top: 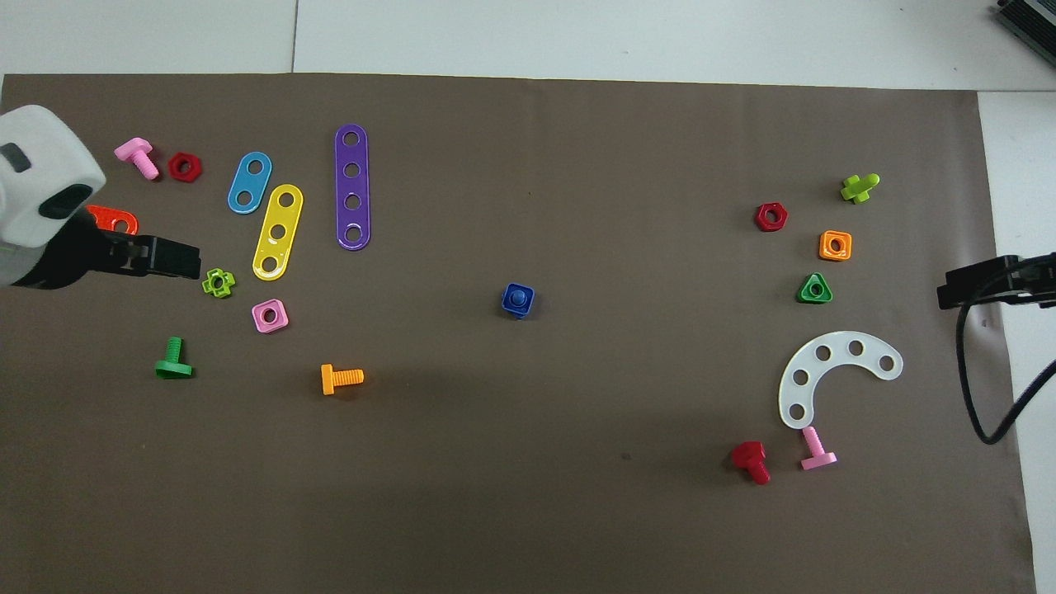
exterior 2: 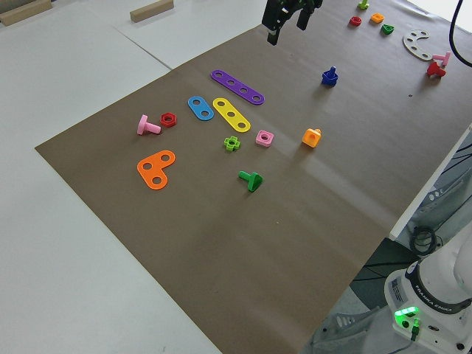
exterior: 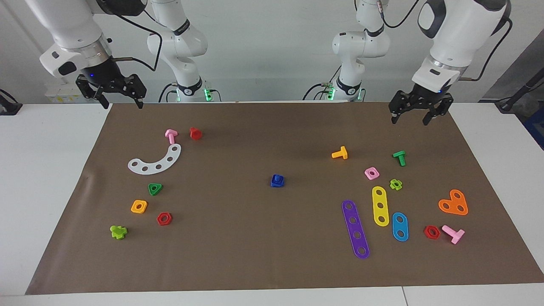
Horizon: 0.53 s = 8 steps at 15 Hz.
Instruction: Unscrew and place screws in storage area
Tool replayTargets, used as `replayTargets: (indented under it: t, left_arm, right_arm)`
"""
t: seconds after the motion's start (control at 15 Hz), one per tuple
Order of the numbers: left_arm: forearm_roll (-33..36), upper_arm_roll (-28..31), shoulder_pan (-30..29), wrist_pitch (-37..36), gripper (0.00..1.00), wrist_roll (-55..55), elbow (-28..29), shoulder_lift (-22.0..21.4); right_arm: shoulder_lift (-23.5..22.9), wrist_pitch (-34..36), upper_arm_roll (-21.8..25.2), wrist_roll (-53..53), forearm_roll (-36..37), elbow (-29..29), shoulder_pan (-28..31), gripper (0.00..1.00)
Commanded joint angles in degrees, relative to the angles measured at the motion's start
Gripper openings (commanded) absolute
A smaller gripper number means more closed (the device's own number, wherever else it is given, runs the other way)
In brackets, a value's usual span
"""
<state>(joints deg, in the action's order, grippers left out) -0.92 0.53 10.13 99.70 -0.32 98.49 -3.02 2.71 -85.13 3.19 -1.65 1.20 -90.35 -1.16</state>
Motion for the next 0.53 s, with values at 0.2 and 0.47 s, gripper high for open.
replayTargets:
  t: [0.2,0.47]
  left_arm:
    - [0.04,0.79,10.77,9.1,1.0,-7.49,5.3,1.08]
    - [0.13,0.71,17.98,15.07,1.0,-13.38,5.3,6.26]
  right_arm:
    - [0.63,-0.65,-0.2,-1.52,-0.15,-0.97,0.37,1.0]
    - [0.63,-0.65,-0.2,-1.52,-0.15,-0.97,0.37,1.0]
